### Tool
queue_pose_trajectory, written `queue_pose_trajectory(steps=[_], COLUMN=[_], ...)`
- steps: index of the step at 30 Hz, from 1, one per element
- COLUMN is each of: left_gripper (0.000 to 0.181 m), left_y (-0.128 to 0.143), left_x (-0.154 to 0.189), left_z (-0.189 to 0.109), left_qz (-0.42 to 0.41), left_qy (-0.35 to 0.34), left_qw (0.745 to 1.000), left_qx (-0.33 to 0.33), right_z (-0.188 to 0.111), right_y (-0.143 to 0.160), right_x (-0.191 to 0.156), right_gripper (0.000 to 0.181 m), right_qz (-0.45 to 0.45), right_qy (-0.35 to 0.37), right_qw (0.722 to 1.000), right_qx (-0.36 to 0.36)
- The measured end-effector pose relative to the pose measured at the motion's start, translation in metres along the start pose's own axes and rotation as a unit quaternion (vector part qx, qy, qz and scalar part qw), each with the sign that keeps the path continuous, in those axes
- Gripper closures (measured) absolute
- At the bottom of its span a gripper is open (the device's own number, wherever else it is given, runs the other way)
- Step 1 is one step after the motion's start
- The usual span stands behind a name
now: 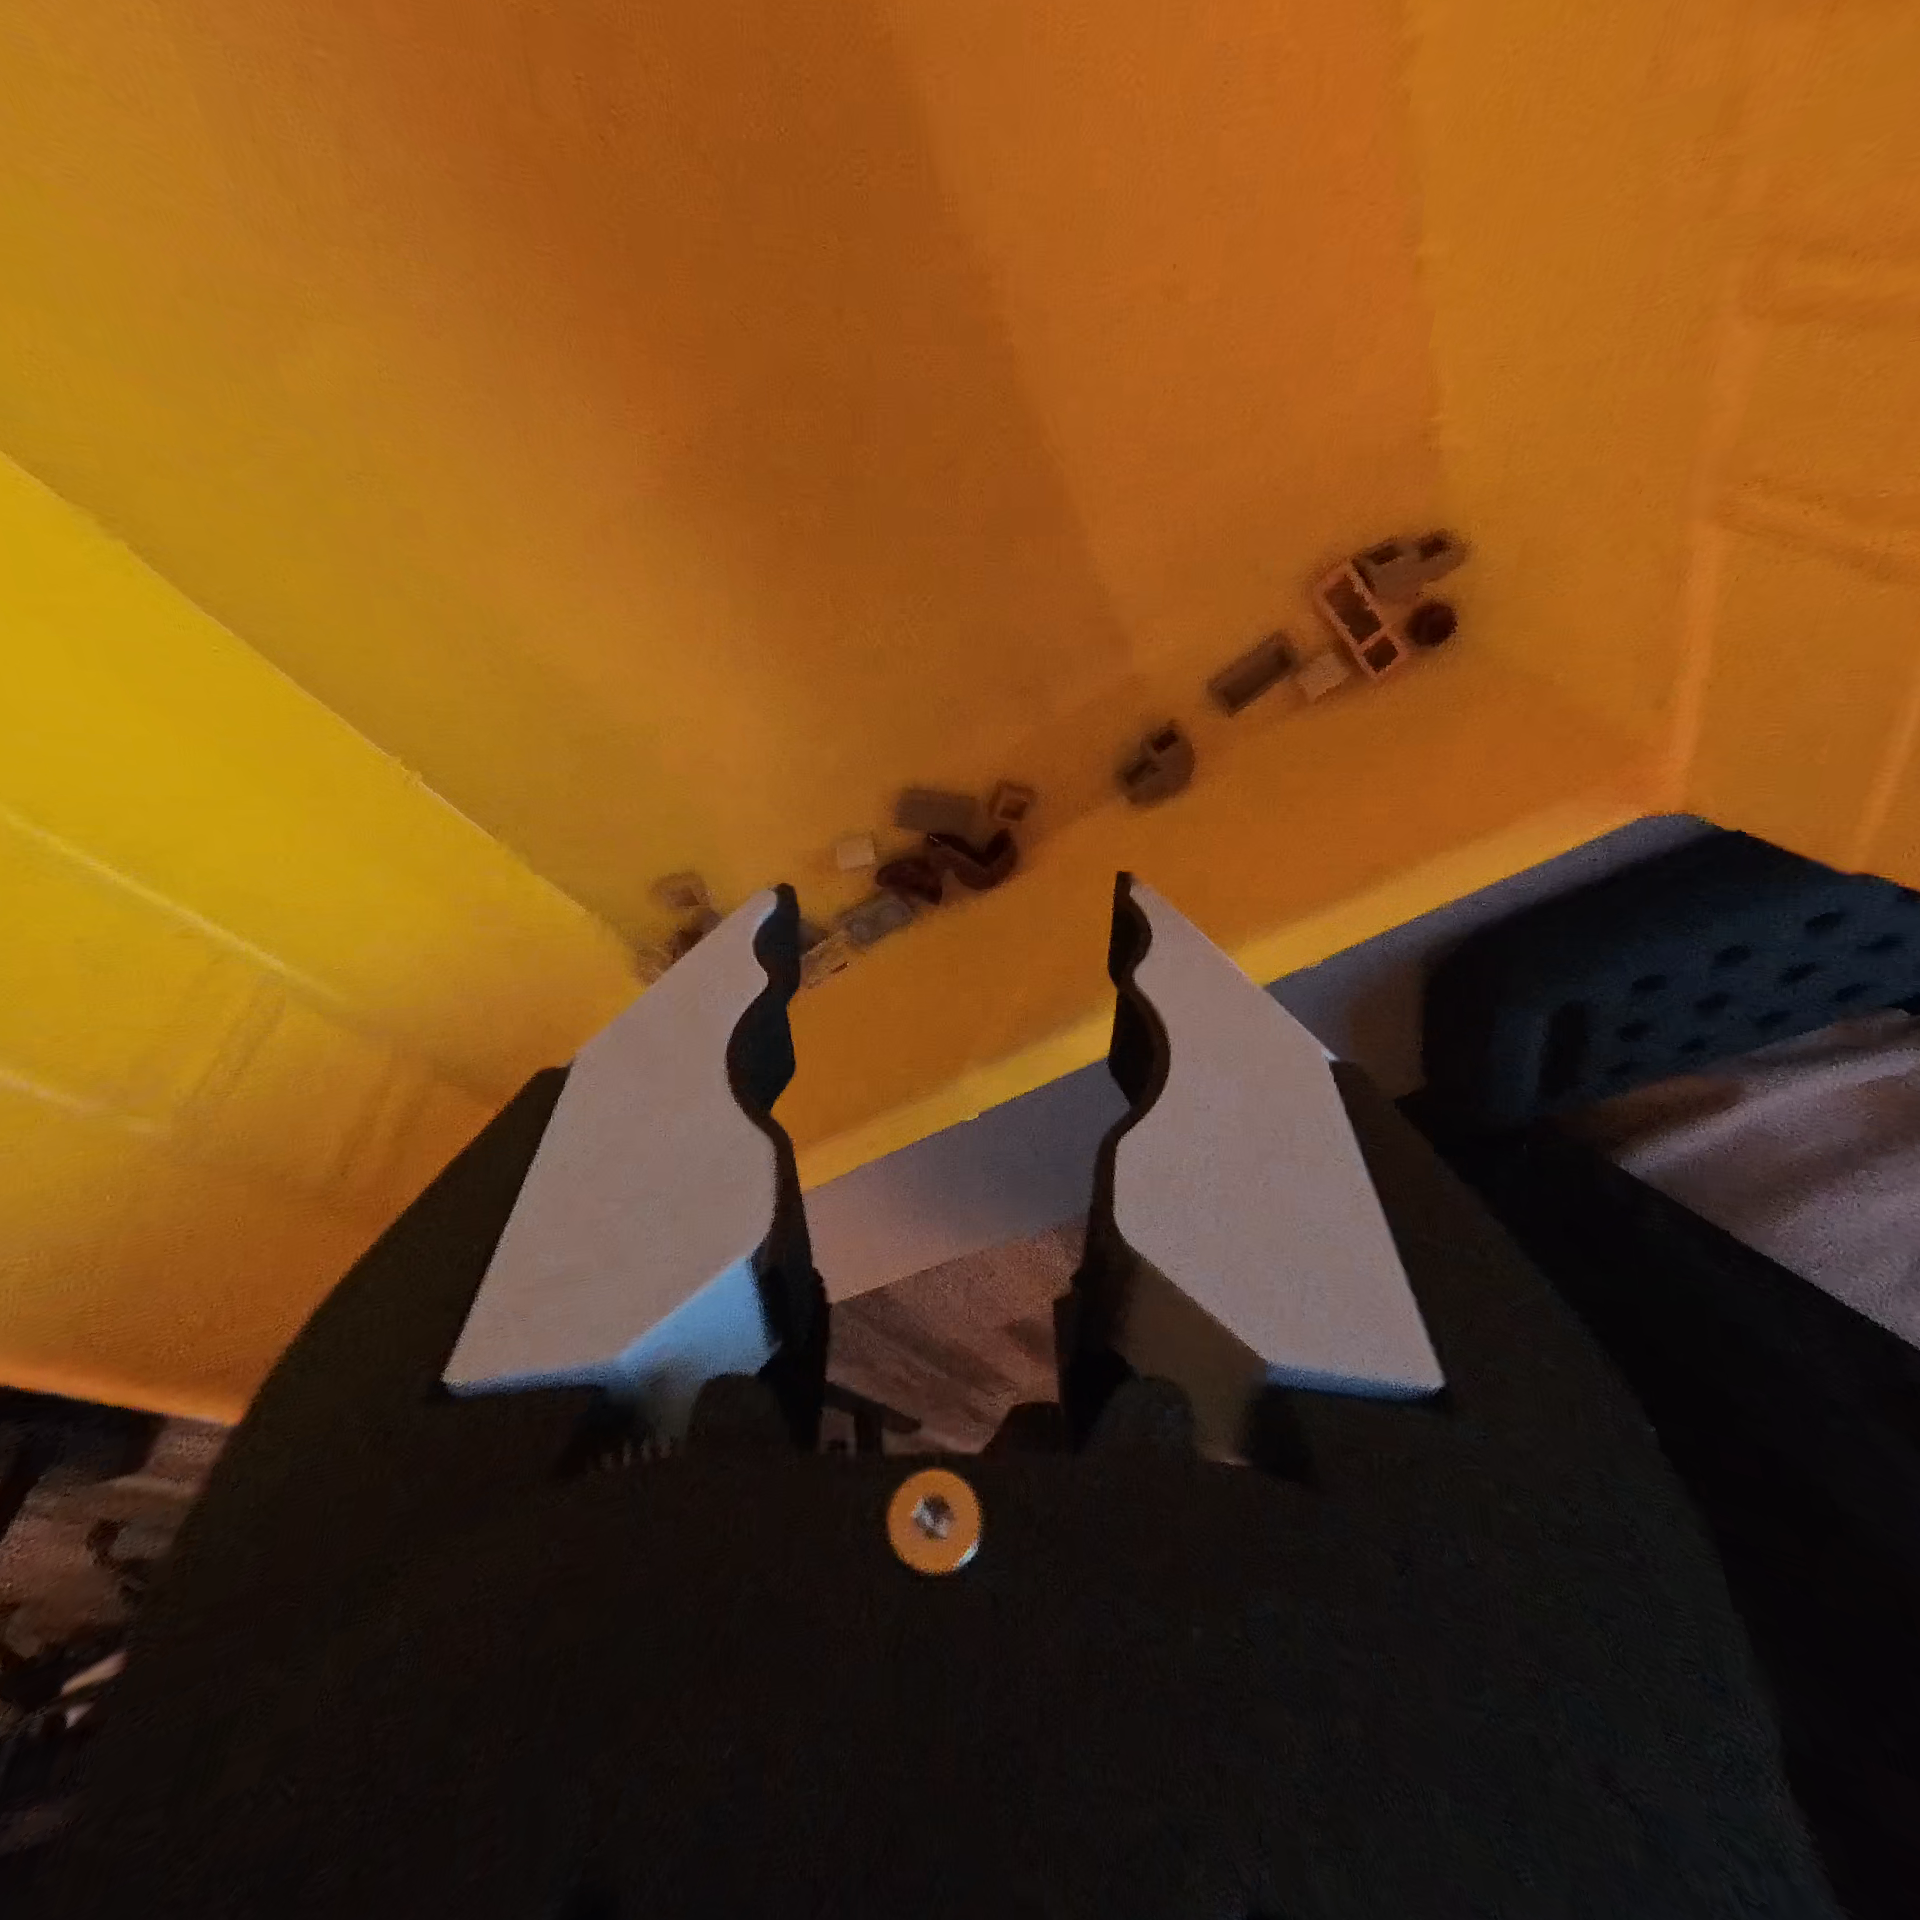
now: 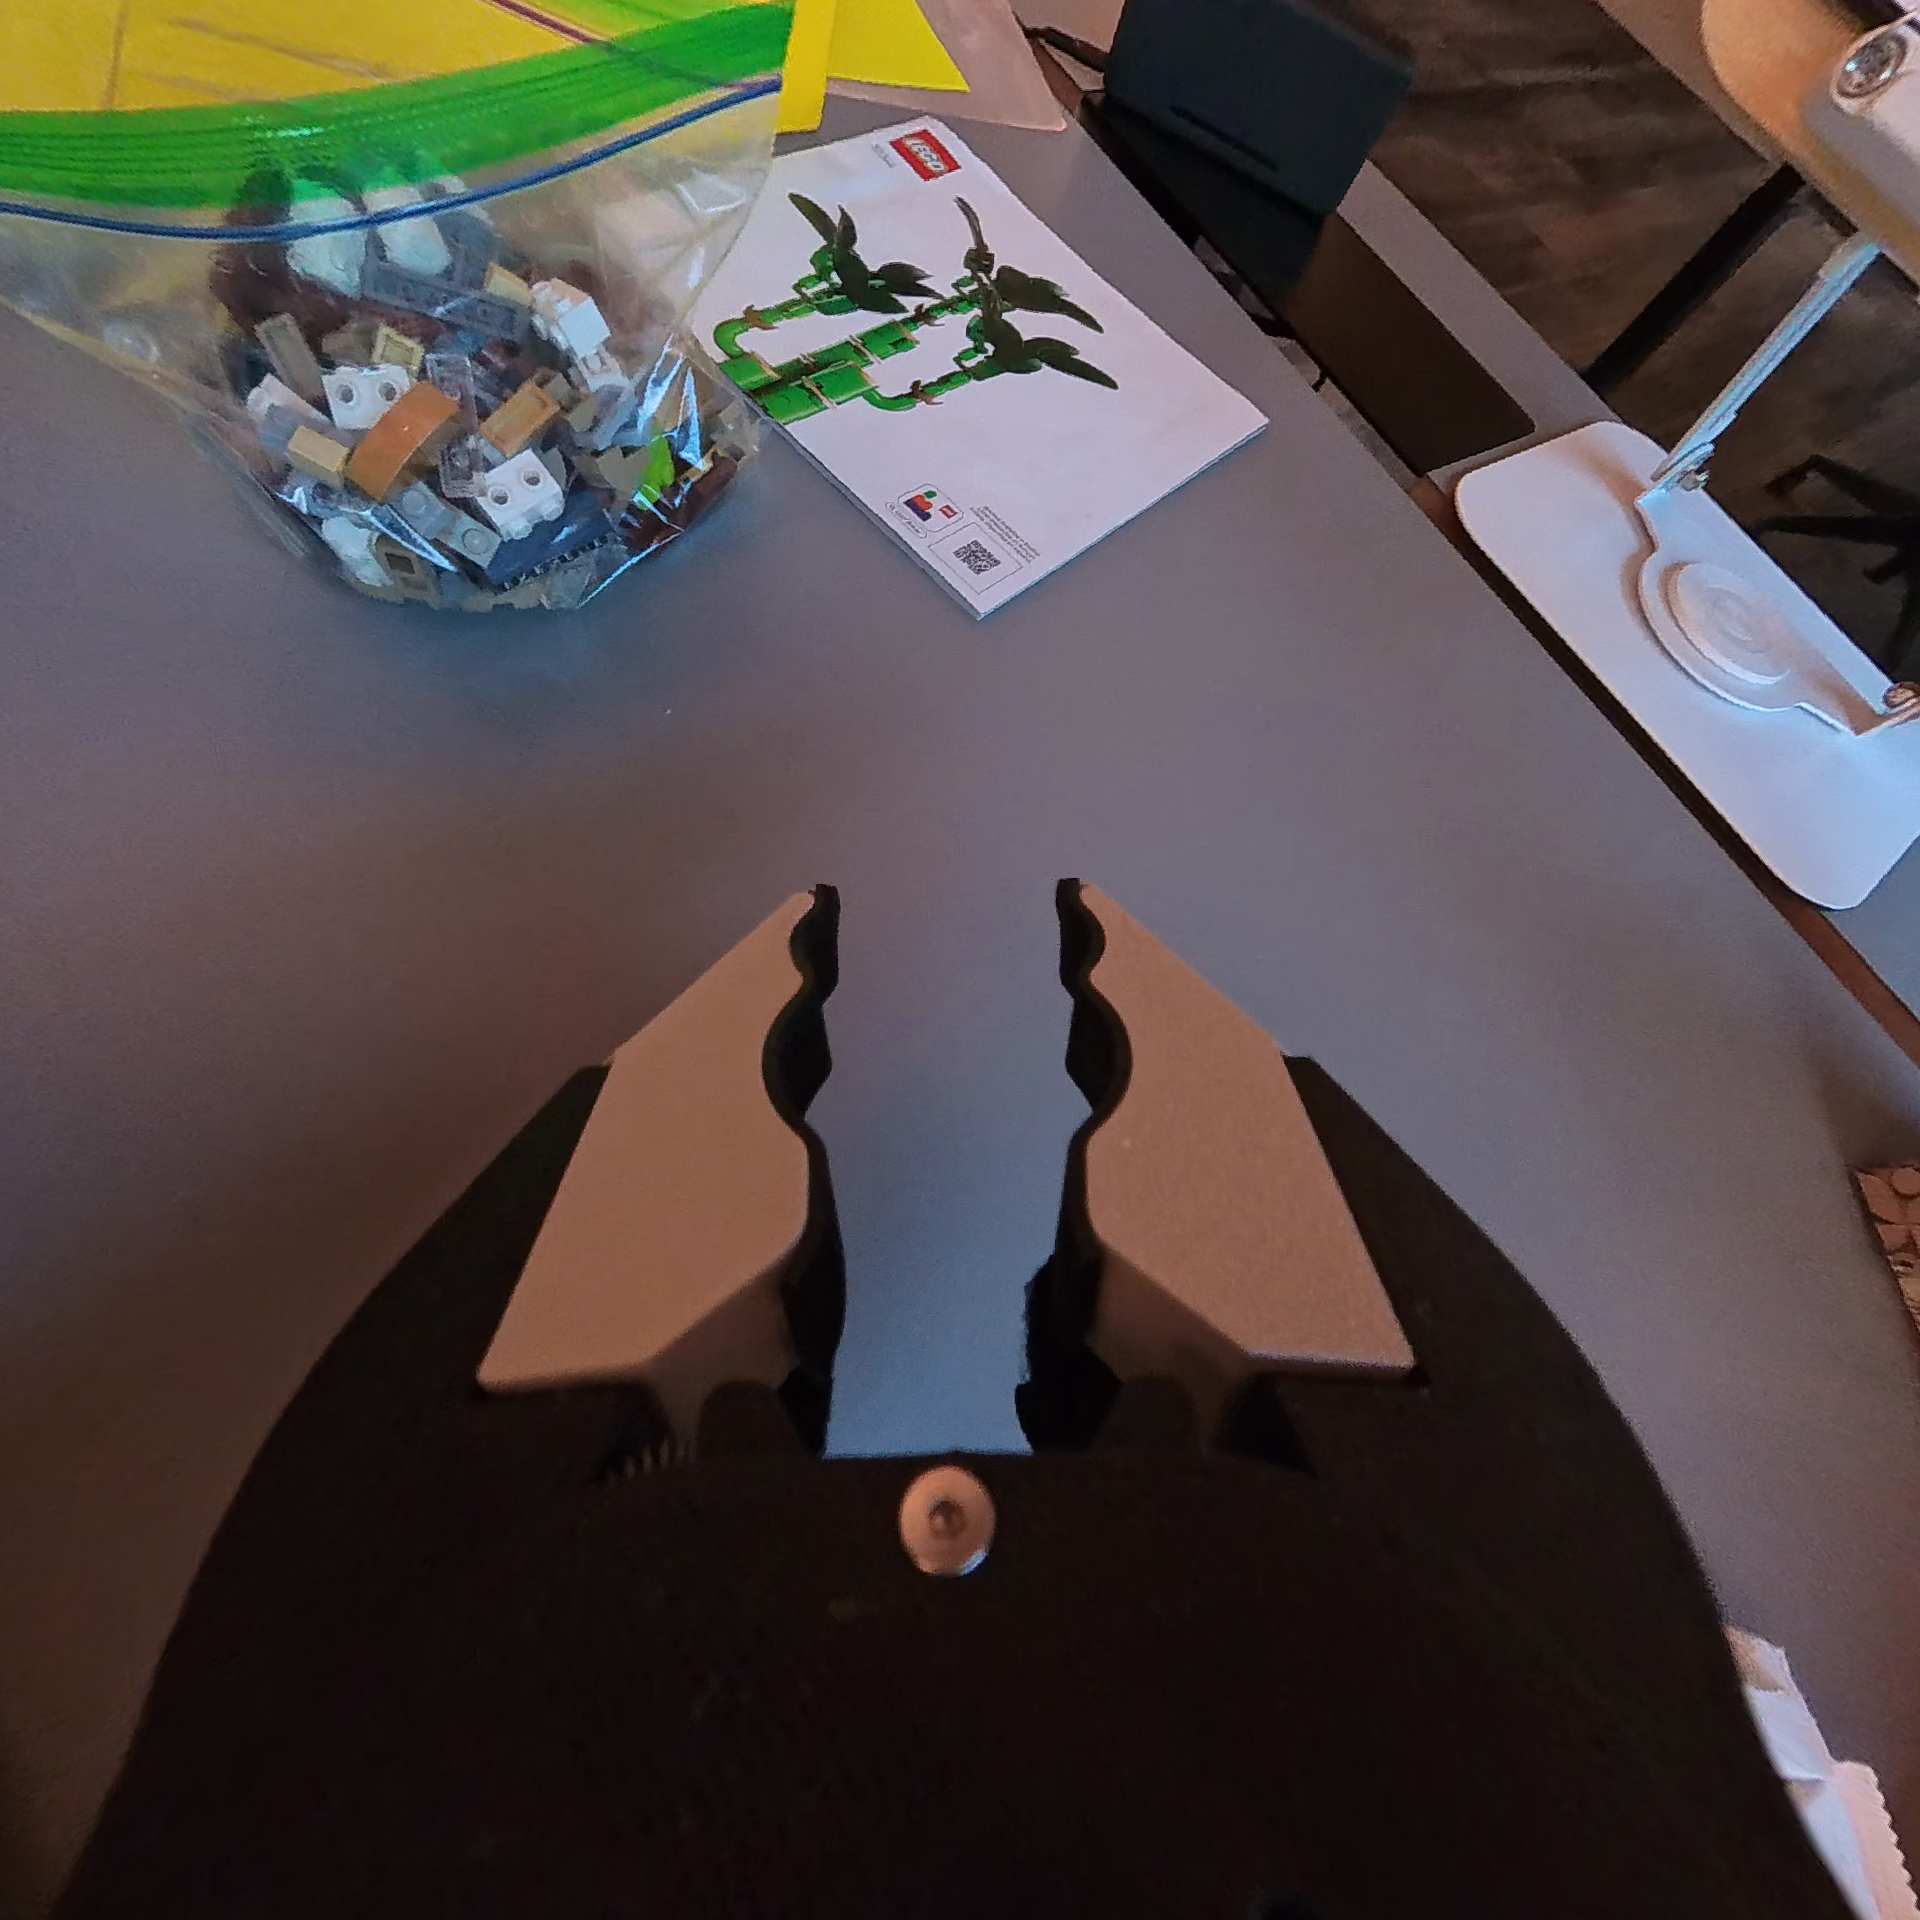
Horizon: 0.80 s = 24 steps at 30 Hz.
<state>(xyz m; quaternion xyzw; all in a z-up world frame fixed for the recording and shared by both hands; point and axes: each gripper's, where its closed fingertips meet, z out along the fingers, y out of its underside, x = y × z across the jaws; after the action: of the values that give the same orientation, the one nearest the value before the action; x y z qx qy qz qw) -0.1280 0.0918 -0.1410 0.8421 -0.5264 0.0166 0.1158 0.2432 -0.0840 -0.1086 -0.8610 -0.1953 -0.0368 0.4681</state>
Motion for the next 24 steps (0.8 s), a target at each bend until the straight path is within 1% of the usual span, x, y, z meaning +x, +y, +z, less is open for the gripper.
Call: queue_pose_trajectory(steps=[5,8,11,13,19,21,24], left_gripper=[0.119,0.124,0.128,0.129,0.137,0.147,0.153], left_y=[0.003,0.006,0.009,0.009,0.009,0.010,0.012], left_x=[-0.011,-0.012,-0.017,-0.017,-0.013,-0.013,-0.014], left_z=[0.017,0.024,0.026,0.026,0.026,0.026,0.026], left_qz=[-0.026,-0.041,-0.055,-0.060,-0.055,-0.048,-0.039], left_qy=[-0.028,-0.037,-0.054,-0.057,-0.055,-0.054,-0.053], left_qw=[0.999,0.997,0.994,0.993,0.994,0.994,0.994], left_qx=[-0.039,-0.058,-0.076,-0.081,-0.078,-0.079,-0.085], right_z=[-0.002,-0.001,0.000,-0.001,-0.001,-0.001,-0.001], right_y=[0.001,0.003,0.004,0.004,0.004,0.004,0.004], right_x=[0.002,0.001,-0.001,-0.001,-0.001,-0.001,-0.002], right_gripper=[0.139,0.139,0.139,0.139,0.139,0.139,0.139], right_qz=[0.000,-0.008,-0.014,-0.014,-0.018,-0.019,-0.020], right_qy=[0.003,0.002,0.001,0.001,0.002,0.002,0.001], right_qw=[1.000,1.000,1.000,1.000,1.000,1.000,1.000], right_qx=[-0.001,-0.009,-0.014,-0.015,-0.017,-0.018,-0.018])
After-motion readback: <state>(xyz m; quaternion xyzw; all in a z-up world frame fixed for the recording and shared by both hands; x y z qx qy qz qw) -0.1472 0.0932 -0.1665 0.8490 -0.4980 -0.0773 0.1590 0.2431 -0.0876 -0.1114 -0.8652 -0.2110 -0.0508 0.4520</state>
